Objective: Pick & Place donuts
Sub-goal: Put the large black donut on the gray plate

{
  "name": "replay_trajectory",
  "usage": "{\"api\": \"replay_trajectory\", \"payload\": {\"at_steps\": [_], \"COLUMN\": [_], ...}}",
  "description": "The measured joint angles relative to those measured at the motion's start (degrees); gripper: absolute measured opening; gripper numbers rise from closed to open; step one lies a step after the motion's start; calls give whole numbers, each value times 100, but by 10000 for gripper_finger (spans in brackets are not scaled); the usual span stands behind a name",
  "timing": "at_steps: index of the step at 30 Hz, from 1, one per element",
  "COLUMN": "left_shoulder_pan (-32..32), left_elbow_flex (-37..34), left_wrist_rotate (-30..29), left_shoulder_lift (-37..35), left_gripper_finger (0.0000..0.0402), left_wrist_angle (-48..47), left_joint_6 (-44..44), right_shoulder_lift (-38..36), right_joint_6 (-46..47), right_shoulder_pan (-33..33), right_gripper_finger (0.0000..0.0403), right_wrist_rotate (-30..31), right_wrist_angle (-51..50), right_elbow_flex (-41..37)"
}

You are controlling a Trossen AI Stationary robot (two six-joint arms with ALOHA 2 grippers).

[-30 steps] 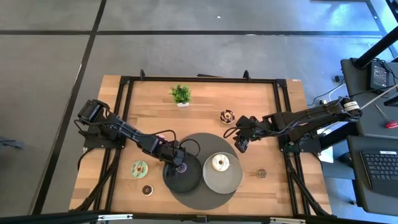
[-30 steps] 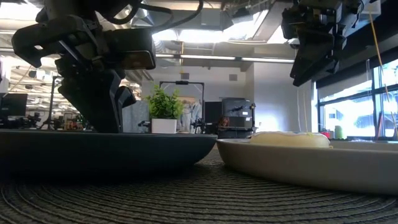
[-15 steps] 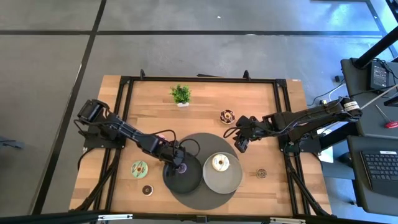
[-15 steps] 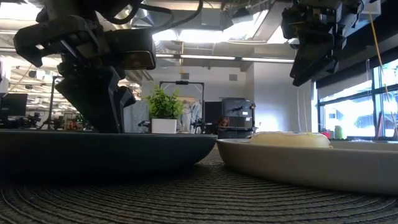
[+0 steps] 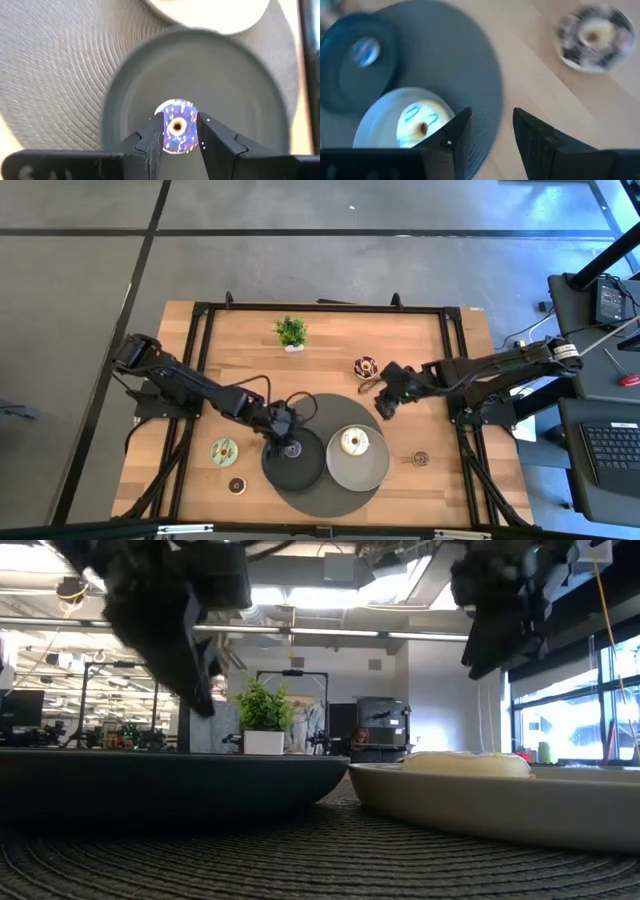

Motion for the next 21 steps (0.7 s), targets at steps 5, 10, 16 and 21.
{"api": "replay_trajectory", "payload": {"at_steps": [5, 10, 16, 21], "left_shoulder_pan": [212, 346, 357, 356], "left_elbow_flex": [0, 2, 2, 2], "left_wrist_rotate": [-258, -859, -1294, -1364], "left_shoulder_lift": [-510, -830, -919, -895], "left_gripper_finger": [107, 109, 110, 106], "left_wrist_angle": [54, 314, 525, 521], "left_joint_6": [-20, -22, -22, -22], "right_shoulder_lift": [0, 99, 654, 1174], "right_joint_6": [-253, -1293, -1247, -1472], "right_shoulder_pan": [-809, -1484, -1973, -2216], "right_gripper_finger": [146, 146, 146, 146], "right_wrist_rotate": [150, 177, 147, -26], "right_wrist_angle": [-487, 92, 326, 437], "right_elbow_flex": [0, 2, 4, 4]}}
